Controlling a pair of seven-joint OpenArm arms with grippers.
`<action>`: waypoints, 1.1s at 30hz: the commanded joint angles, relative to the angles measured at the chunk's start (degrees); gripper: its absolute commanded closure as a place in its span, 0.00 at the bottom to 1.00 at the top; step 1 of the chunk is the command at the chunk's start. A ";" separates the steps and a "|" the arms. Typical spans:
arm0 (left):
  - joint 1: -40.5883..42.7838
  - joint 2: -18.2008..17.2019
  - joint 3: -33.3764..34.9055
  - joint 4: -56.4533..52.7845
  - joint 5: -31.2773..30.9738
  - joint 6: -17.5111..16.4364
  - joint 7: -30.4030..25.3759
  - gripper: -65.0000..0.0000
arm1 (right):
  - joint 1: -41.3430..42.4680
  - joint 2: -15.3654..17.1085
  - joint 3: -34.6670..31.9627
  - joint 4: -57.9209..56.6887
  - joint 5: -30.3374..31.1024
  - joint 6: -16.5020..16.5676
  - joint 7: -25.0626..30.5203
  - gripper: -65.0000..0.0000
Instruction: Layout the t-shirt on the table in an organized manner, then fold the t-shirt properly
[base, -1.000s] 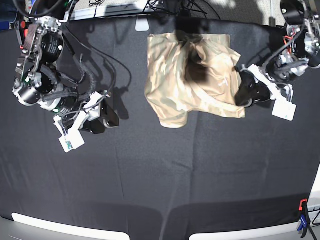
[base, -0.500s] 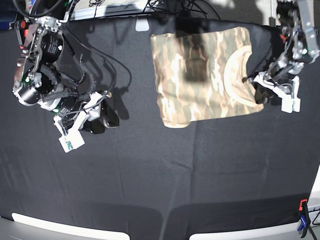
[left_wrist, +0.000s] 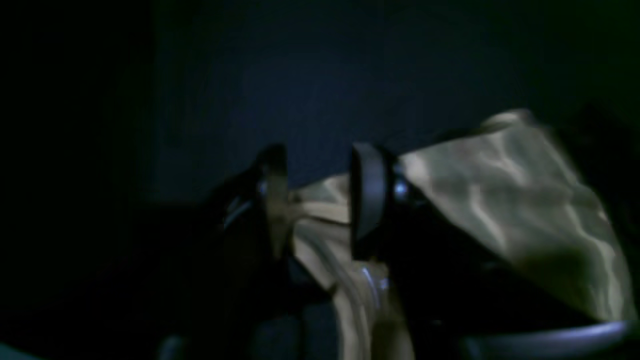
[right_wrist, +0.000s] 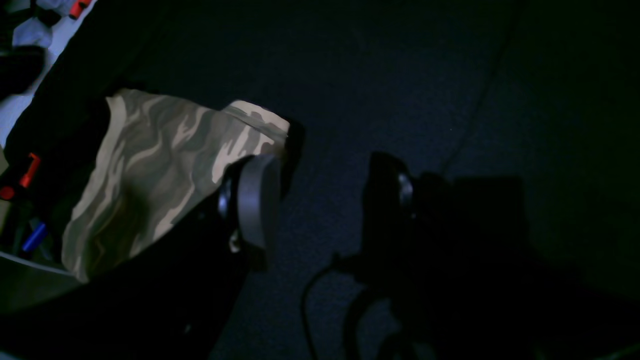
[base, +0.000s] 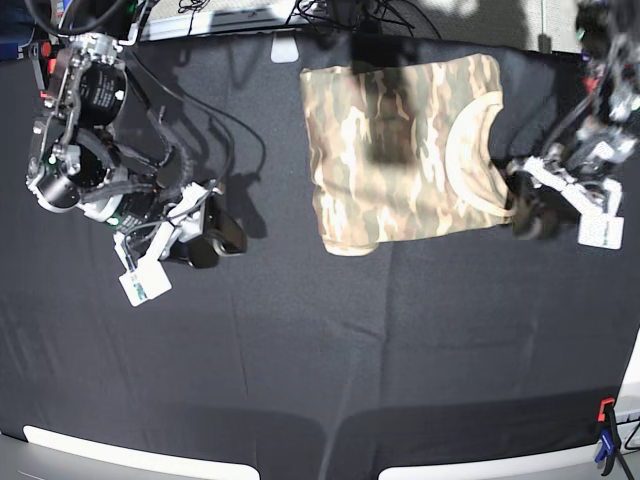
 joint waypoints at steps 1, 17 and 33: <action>1.55 -0.42 -0.22 3.30 -1.07 -0.50 -1.09 0.86 | 1.05 0.48 0.22 1.07 1.25 0.20 1.20 0.57; 18.25 -0.44 19.06 8.79 2.47 -13.07 6.71 1.00 | 2.47 0.46 -12.15 1.03 -12.61 0.28 8.22 1.00; 10.40 -0.61 22.16 -9.55 13.27 -4.61 5.81 1.00 | 5.01 0.48 -12.92 0.63 -15.32 0.17 10.23 1.00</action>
